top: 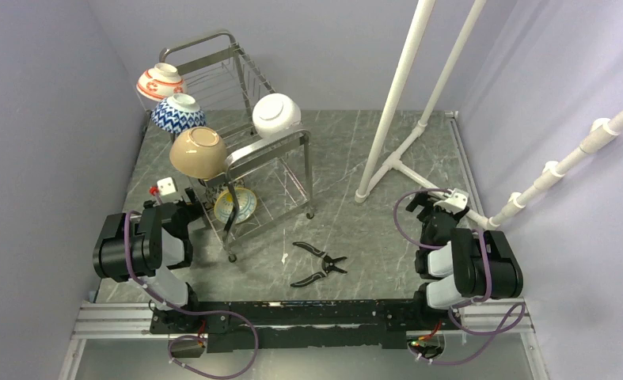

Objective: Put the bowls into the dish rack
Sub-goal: Reset both arms

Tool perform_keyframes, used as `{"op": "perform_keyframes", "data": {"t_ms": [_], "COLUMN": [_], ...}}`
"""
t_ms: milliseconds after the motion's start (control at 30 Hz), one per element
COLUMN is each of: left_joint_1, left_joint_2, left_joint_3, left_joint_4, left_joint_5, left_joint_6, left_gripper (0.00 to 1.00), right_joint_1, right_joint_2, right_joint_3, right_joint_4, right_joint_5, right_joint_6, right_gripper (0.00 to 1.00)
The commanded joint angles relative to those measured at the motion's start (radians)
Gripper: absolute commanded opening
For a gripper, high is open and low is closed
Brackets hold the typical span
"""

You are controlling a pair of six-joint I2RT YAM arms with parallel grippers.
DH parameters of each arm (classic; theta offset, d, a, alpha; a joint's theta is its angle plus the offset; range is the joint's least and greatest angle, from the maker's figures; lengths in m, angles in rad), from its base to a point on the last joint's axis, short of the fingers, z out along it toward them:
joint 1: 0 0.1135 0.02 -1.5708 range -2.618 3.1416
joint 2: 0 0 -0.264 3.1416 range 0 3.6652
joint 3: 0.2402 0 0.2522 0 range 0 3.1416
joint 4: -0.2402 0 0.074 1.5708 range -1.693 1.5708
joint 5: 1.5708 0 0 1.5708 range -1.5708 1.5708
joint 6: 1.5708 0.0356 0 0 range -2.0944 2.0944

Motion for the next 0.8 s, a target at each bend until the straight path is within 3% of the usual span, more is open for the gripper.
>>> {"op": "perform_keyframes", "data": {"t_ms": [0,233,333,467,767], "left_joint_1": [-0.074,-0.079,-0.079,-0.084,-0.086], "left_joint_2": [-0.018,-0.008,0.007,0.017,0.018], "left_joint_3": [0.06,0.136,0.179,0.238,0.238], "left_joint_4": [0.001,-0.137,-0.191,-0.291,-0.29], "left_joint_5": [0.1,0.084,0.101,0.221,0.207], "left_joint_6": [0.055,0.049,0.051,0.114,0.107], "left_gripper": [0.95,0.95,0.95,0.95,0.95], "right_joint_1": [0.005,0.017,0.024,0.024,0.024], "right_joint_2": [-0.007,0.011,0.016,0.018,0.02], "right_joint_3": [0.054,0.198,0.219,0.224,0.227], "right_joint_4": [0.056,-0.187,-0.221,-0.229,-0.235], "right_joint_5": [-0.024,-0.139,-0.233,-0.23,-0.226], "right_joint_6": [-0.034,-0.098,-0.144,-0.144,-0.143], "right_gripper": [1.0,1.0,1.0,1.0,1.0]}}
